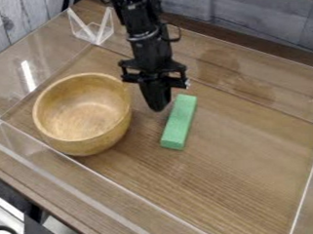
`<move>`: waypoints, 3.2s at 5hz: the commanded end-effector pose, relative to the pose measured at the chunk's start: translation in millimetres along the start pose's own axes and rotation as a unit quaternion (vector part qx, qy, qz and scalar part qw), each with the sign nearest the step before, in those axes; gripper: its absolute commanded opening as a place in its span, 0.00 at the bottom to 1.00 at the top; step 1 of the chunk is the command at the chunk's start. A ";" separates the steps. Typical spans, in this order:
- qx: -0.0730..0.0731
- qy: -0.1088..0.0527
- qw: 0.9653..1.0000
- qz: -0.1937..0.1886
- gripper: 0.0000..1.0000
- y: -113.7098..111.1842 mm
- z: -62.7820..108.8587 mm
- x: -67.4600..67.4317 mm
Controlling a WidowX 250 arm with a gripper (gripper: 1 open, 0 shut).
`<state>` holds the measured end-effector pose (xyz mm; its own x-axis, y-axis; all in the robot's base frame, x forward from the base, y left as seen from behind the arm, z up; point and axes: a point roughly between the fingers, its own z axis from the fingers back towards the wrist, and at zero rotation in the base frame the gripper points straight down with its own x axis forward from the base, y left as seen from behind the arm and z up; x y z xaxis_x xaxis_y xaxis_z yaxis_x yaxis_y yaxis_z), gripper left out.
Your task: Put green object into wooden bowl
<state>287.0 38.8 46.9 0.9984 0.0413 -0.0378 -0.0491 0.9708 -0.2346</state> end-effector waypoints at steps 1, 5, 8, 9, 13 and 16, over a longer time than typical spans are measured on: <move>-0.004 -0.037 0.999 -0.008 0.00 3.3 26.3 3.7; -0.032 -0.053 0.998 -0.033 0.00 28.4 61.4 5.9; -0.041 -0.050 0.997 -0.052 0.00 42.6 63.7 -4.6; -0.044 -0.045 0.996 -0.069 0.00 40.2 81.6 -9.1; -0.047 -0.034 0.994 -0.091 0.00 46.4 87.3 -17.8; -0.046 -0.020 0.990 -0.128 0.00 44.5 90.2 -12.6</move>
<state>268.2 100.3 110.8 0.9839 -0.1771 0.0240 0.1739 0.9176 -0.3573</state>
